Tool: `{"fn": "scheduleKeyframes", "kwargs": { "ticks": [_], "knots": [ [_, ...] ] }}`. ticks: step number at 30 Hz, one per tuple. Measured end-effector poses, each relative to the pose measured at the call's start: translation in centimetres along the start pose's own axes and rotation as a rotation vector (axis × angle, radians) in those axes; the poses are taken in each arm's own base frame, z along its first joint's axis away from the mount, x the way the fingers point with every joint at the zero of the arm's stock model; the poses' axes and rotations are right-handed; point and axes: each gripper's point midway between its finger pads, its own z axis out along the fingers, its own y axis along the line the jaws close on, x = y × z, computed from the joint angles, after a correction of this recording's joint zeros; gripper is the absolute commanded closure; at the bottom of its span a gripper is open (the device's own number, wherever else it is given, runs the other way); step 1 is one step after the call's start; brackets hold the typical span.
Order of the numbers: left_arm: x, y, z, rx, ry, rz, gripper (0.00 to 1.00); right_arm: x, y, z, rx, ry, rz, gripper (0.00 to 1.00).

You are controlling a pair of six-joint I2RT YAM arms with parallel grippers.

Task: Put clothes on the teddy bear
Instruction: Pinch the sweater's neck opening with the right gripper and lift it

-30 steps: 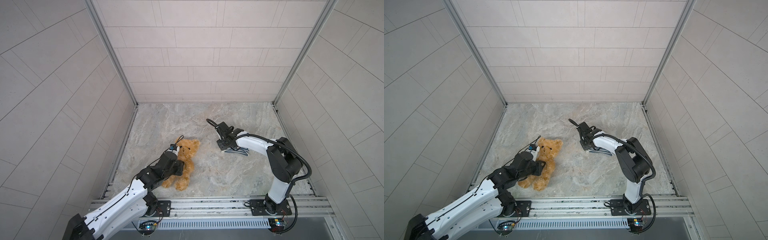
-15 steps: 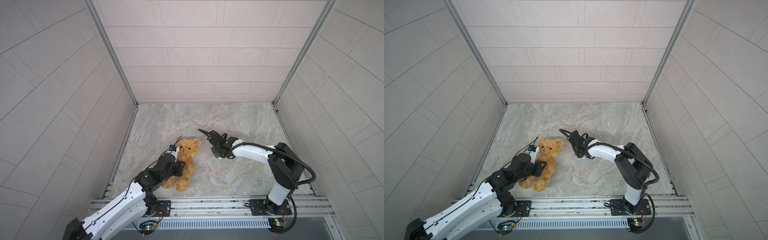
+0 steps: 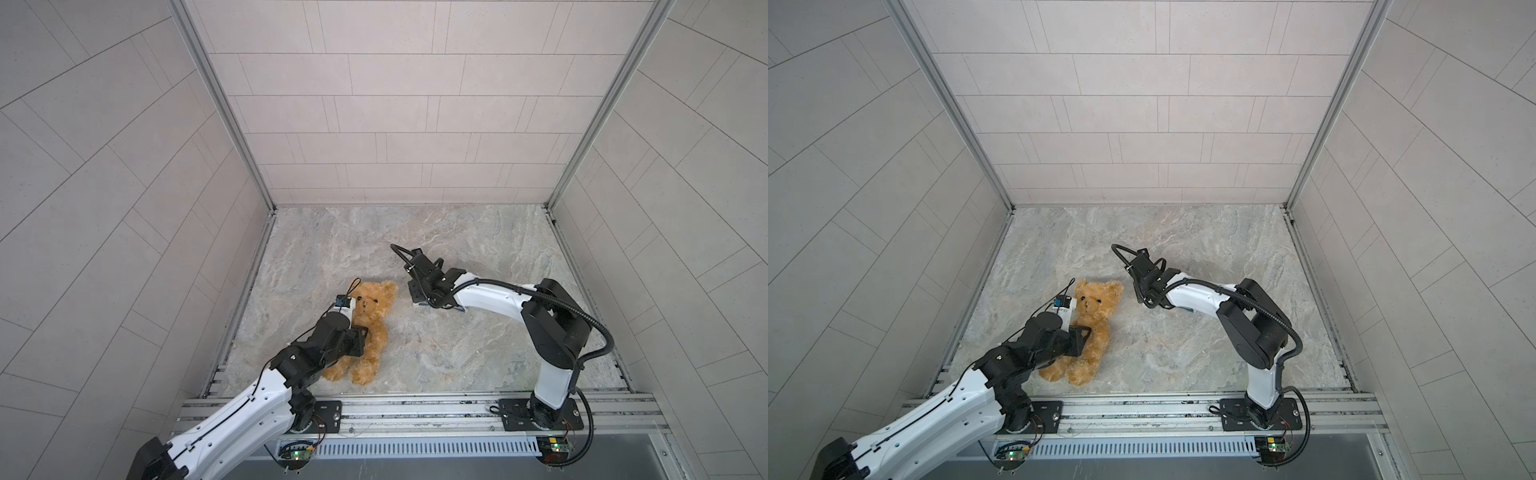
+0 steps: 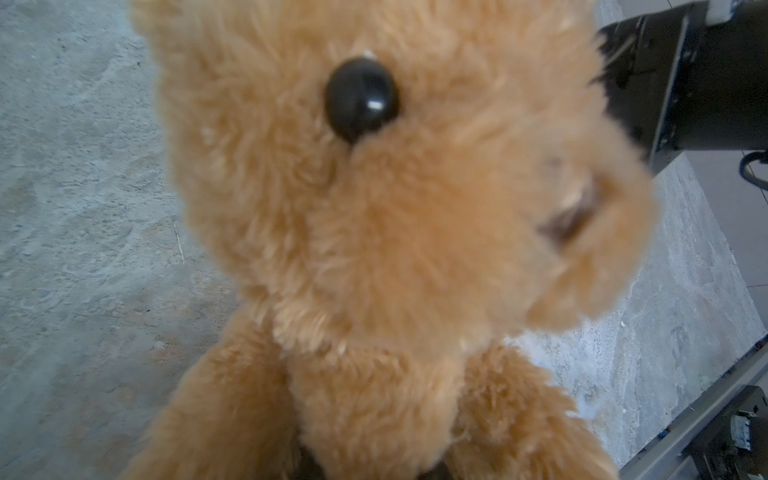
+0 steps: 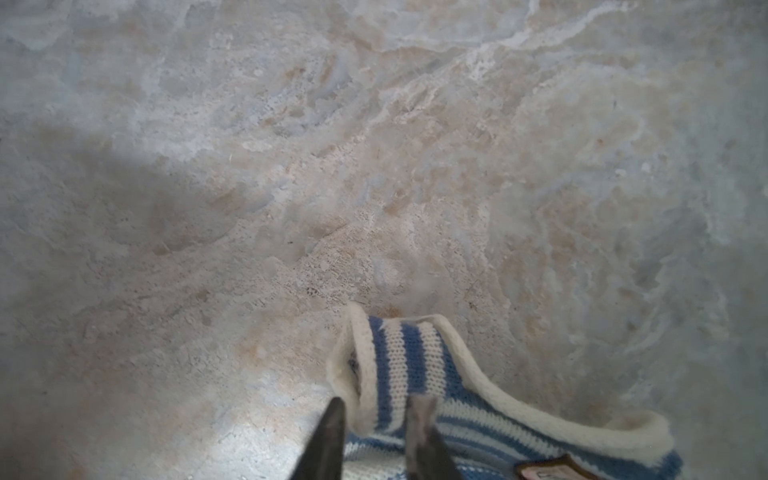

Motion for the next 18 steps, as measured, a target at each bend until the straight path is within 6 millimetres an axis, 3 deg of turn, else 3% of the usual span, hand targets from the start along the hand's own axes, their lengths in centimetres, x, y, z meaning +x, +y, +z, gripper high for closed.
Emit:
{"fn": "scheduleKeyframes", "kwargs": {
  "ticks": [2, 9, 18],
  "knots": [
    [0.0, 0.0, 0.0, 0.000, 0.002, 0.000, 0.77, 0.6, -0.5, -0.8, 0.007, 0.021, -0.019, 0.44],
    [0.2, 0.0, 0.1, 0.003, 0.009, 0.001, 0.77, 3.5, -3.2, -4.1, 0.039, 0.085, -0.058, 0.43],
    [-0.3, -0.5, 0.0, 0.003, 0.026, 0.014, 0.78, 9.1, -7.8, -3.4, 0.137, 0.210, -0.056, 0.36]
  ]
}}
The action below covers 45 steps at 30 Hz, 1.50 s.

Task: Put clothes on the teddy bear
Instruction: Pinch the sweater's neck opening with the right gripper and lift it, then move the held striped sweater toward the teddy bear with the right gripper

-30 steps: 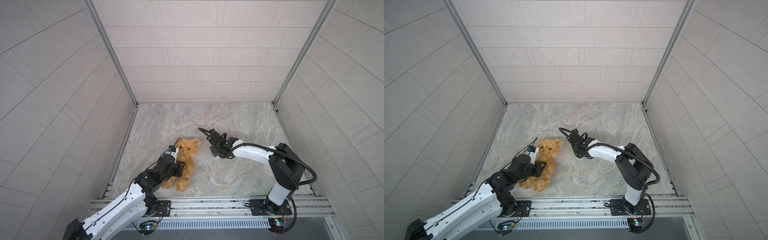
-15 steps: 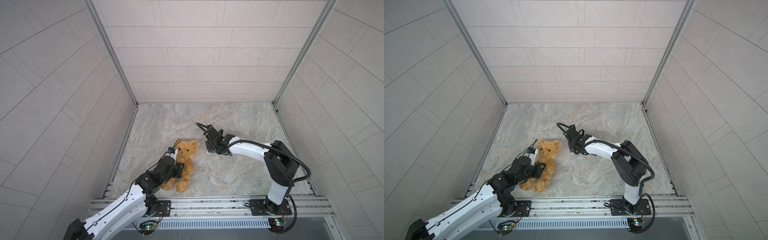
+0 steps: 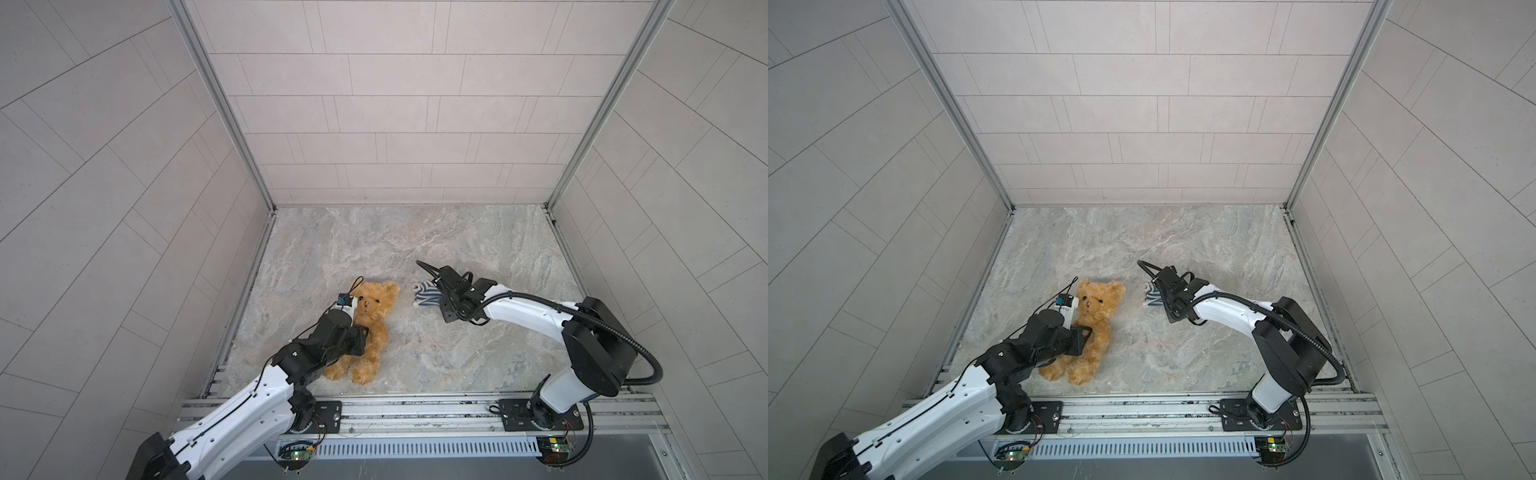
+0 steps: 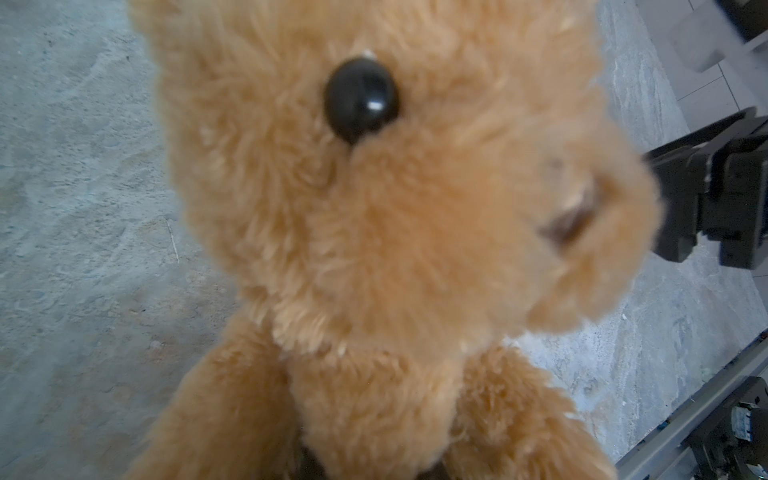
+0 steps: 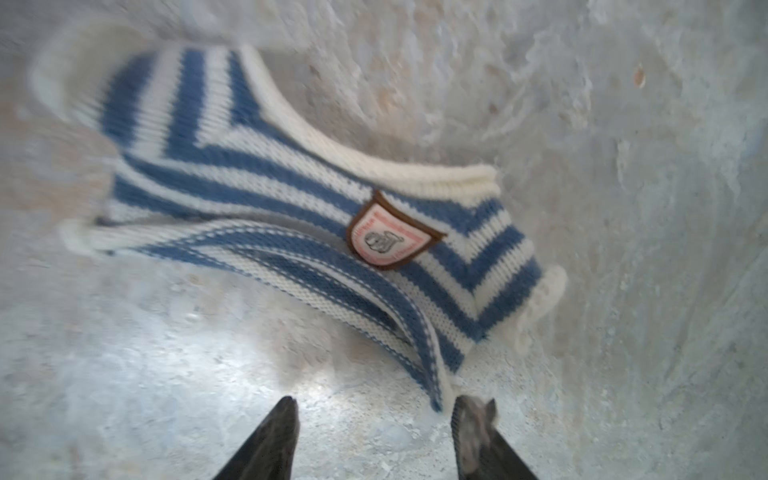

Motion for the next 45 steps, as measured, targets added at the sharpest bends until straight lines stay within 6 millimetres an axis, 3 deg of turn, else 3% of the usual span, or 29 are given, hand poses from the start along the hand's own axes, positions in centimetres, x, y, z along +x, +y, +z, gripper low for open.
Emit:
{"fn": "scheduleKeyframes", "kwargs": {
  "ticks": [6, 10, 12, 16, 24, 30, 38, 42, 45],
  "knots": [
    [-0.8, -0.5, -0.3, 0.024, -0.035, 0.000, 0.78, 0.1, -0.3, 0.4, 0.004, -0.005, 0.007, 0.36],
    [-0.9, -0.6, -0.3, 0.025, -0.037, 0.001, 0.78, 0.8, -1.2, 1.5, -0.002, 0.009, 0.043, 0.42],
    [-0.9, -0.6, -0.3, 0.025, -0.038, 0.001, 0.78, 1.4, -1.8, 2.0, 0.002, 0.024, 0.055, 0.48],
    [-0.9, -0.6, -0.3, 0.027, -0.040, 0.001, 0.78, 1.7, -1.8, 2.3, -0.010, 0.028, 0.066, 0.71],
    [-1.2, -0.8, -0.3, 0.032, -0.047, 0.000, 0.78, 1.5, -1.2, 2.4, -0.041, 0.017, 0.064, 1.00],
    [-1.1, -0.7, -0.2, 0.030, -0.044, 0.000, 0.78, 1.9, -0.6, 2.6, -0.061, 0.018, 0.056, 1.00],
    [-0.3, -0.2, 0.8, 0.001, 0.001, 0.009, 0.80, 3.1, 2.9, 0.1, -0.184, -0.013, 0.039, 0.80],
    [-0.1, -0.1, 1.1, -0.010, 0.012, 0.022, 0.80, 2.5, 3.8, -1.3, -0.215, -0.022, 0.025, 0.70],
    [-0.1, 0.1, 1.3, -0.022, 0.020, 0.026, 0.80, 1.0, 4.2, -2.6, -0.231, -0.036, 0.004, 0.64]
  ]
}}
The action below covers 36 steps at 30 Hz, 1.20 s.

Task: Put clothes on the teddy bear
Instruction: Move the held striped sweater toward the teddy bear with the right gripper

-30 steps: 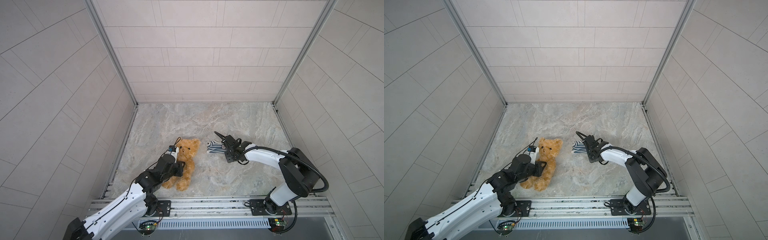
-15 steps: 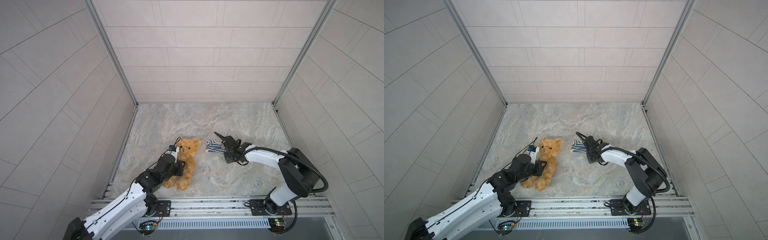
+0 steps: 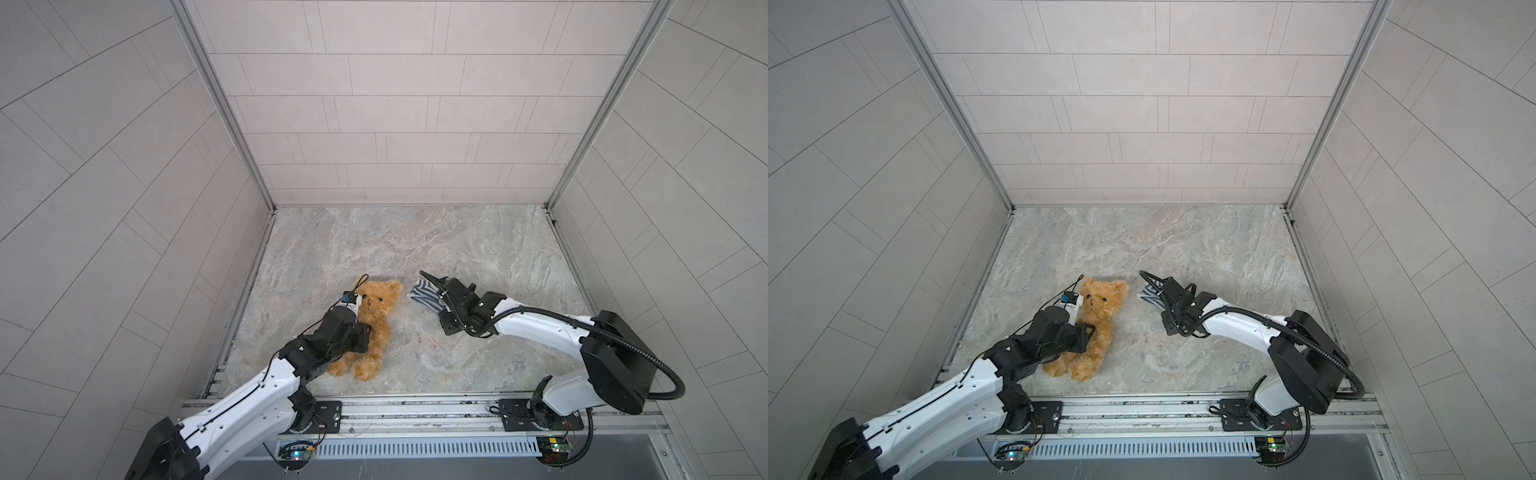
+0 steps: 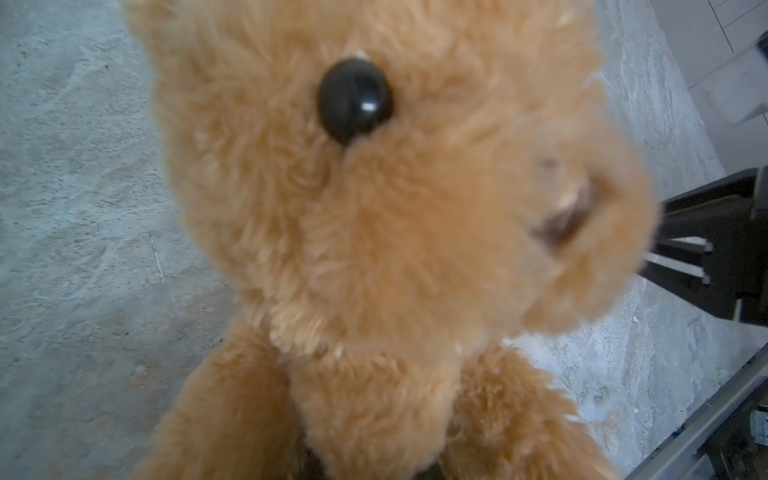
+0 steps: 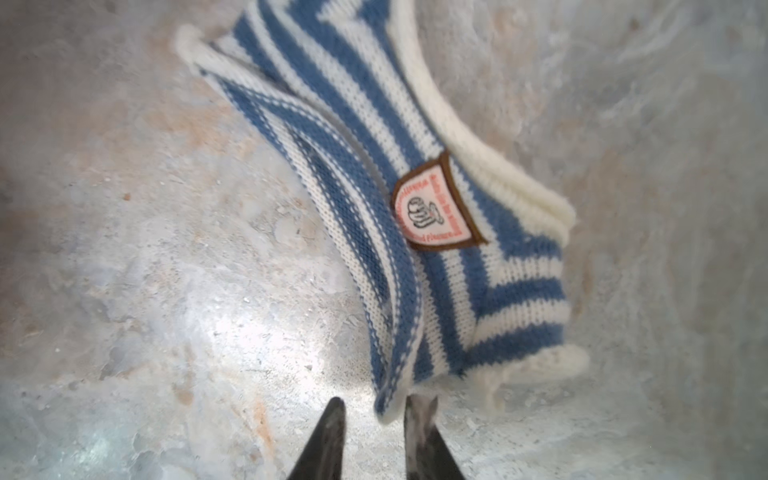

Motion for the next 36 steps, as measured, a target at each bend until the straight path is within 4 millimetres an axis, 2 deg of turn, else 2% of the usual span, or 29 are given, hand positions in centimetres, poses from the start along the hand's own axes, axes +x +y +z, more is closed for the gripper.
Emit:
{"fn": "scheduleKeyframes", "kwargs": {
  "ticks": [3, 5, 8, 13, 18, 36],
  "knots": [
    [0.0, 0.1, 0.1, -0.009, 0.003, 0.003, 0.80, -2.5, 1.0, -1.0, -0.016, -0.027, -0.034, 0.64],
    [-0.1, 0.1, 0.2, -0.012, 0.004, 0.003, 0.80, -3.8, 1.6, -1.2, -0.024, -0.037, -0.061, 0.68],
    [-0.1, 0.1, 0.2, -0.013, 0.002, 0.000, 0.80, -4.9, 2.4, -0.3, -0.041, -0.012, -0.104, 0.77],
    [-0.4, 0.0, 0.1, -0.004, -0.014, -0.018, 0.80, -3.6, 2.1, 2.5, -0.066, 0.097, -0.134, 0.80],
    [-0.4, 0.0, 0.1, -0.003, -0.017, -0.028, 0.80, -3.0, 1.3, 3.9, -0.052, 0.151, -0.154, 0.79],
    [-0.2, 0.1, 0.1, 0.004, -0.033, -0.045, 0.80, -4.4, -0.6, 4.2, -0.027, 0.126, -0.139, 0.79]
  ]
}}
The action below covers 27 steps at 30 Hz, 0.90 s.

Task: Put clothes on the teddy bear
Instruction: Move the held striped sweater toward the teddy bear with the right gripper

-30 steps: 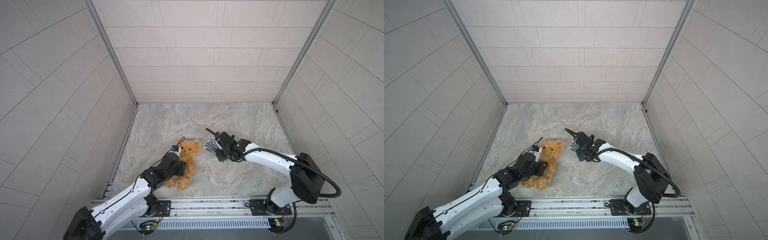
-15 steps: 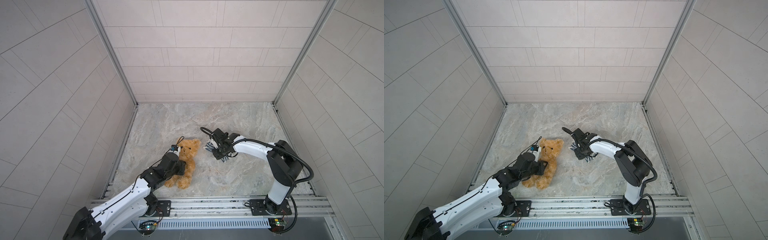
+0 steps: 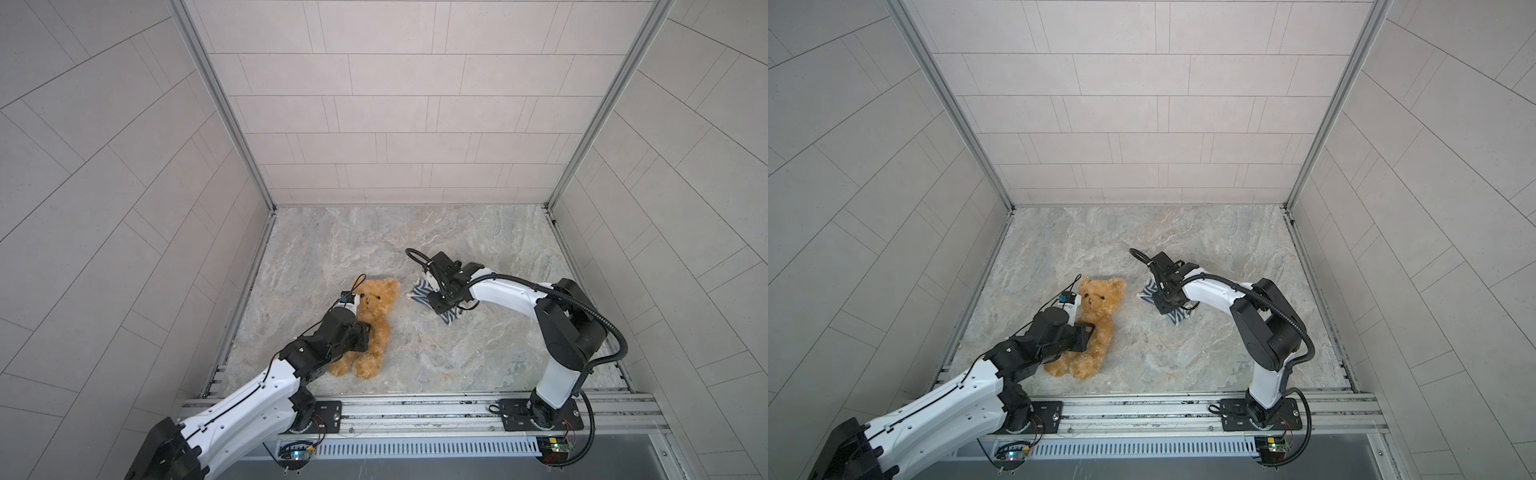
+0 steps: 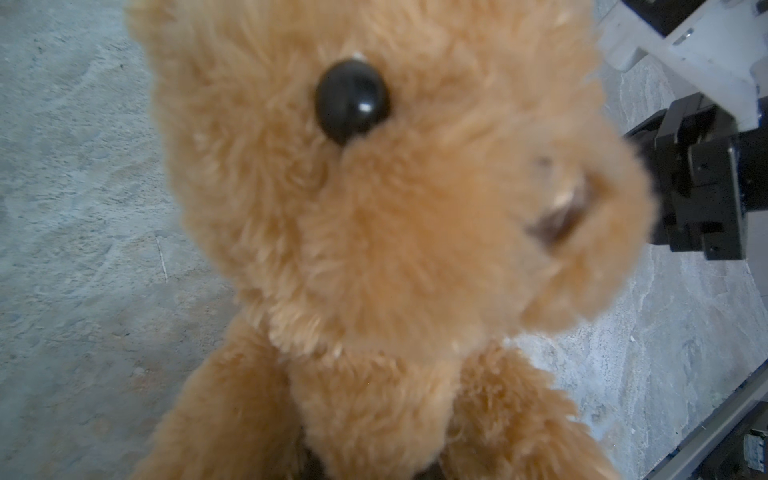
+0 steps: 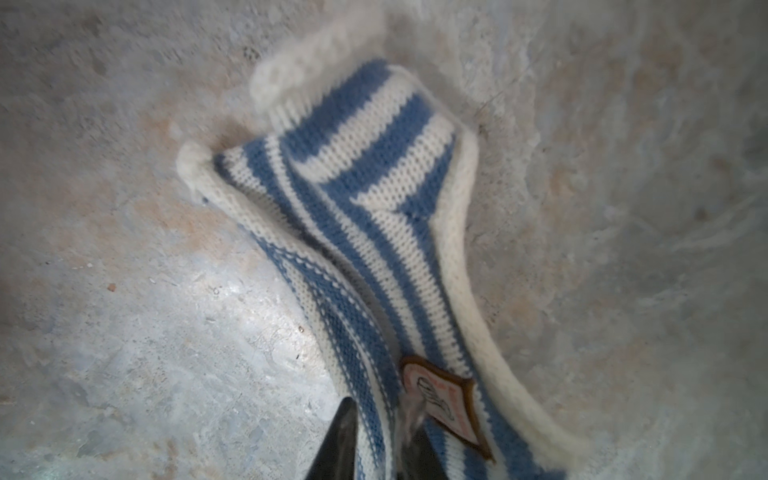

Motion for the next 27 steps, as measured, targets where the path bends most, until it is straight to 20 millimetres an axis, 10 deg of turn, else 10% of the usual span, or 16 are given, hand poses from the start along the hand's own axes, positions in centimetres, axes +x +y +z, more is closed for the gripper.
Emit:
{"fn": "scheduleKeyframes", "kwargs": {
  "ticks": [27],
  "knots": [
    [0.0, 0.4, -0.2, -0.025, 0.006, 0.022, 0.86, -0.1, -1.1, 1.3, 0.025, 0.002, -0.010, 1.00]
  ]
}}
